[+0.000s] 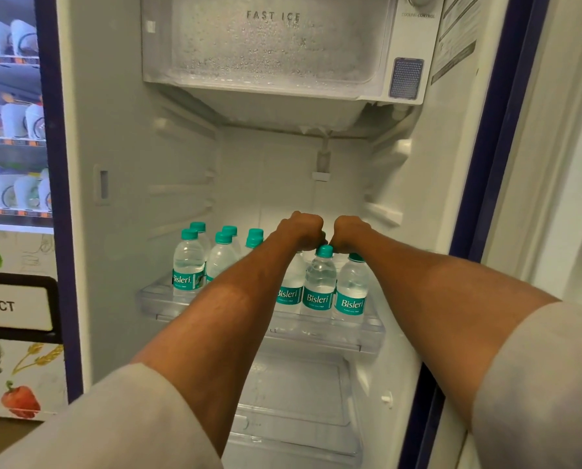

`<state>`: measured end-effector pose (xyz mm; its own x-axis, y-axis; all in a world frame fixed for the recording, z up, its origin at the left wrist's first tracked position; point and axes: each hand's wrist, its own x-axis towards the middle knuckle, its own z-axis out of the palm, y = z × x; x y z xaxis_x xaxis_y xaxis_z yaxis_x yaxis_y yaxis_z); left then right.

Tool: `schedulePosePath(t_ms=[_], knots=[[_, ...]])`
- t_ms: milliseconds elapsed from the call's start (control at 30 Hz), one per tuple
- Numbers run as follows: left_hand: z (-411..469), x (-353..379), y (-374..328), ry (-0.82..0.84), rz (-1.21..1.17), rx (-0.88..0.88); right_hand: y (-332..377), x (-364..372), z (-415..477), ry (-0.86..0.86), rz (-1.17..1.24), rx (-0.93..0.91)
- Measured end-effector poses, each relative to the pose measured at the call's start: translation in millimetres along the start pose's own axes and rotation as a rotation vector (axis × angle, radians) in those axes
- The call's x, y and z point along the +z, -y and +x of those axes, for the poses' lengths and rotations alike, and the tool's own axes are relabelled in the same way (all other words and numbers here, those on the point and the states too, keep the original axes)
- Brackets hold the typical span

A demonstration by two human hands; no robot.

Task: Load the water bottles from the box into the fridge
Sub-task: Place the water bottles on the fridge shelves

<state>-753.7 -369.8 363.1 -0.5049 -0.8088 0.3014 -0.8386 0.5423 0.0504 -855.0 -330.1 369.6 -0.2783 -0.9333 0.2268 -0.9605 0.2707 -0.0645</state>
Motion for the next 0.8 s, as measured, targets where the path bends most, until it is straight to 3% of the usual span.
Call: schedulePosePath(t_ms=[467, 700, 800], knots=[[0.2, -1.5, 6.6, 0.133, -0.108, -0.013, -5.4, 17.1, 6.3, -0.066, 0.118, 0.059], [-14.9, -3.7, 15.9, 0.033, -0.095, -0.058, -1.5, 5.4, -3.9, -0.072, 0.114, 0.097], [-35.0, -13.5, 20.6, -0.121, -0.133, -0.056, 3.6, -5.0, -14.6, -0.162, 0.118, 0.119]])
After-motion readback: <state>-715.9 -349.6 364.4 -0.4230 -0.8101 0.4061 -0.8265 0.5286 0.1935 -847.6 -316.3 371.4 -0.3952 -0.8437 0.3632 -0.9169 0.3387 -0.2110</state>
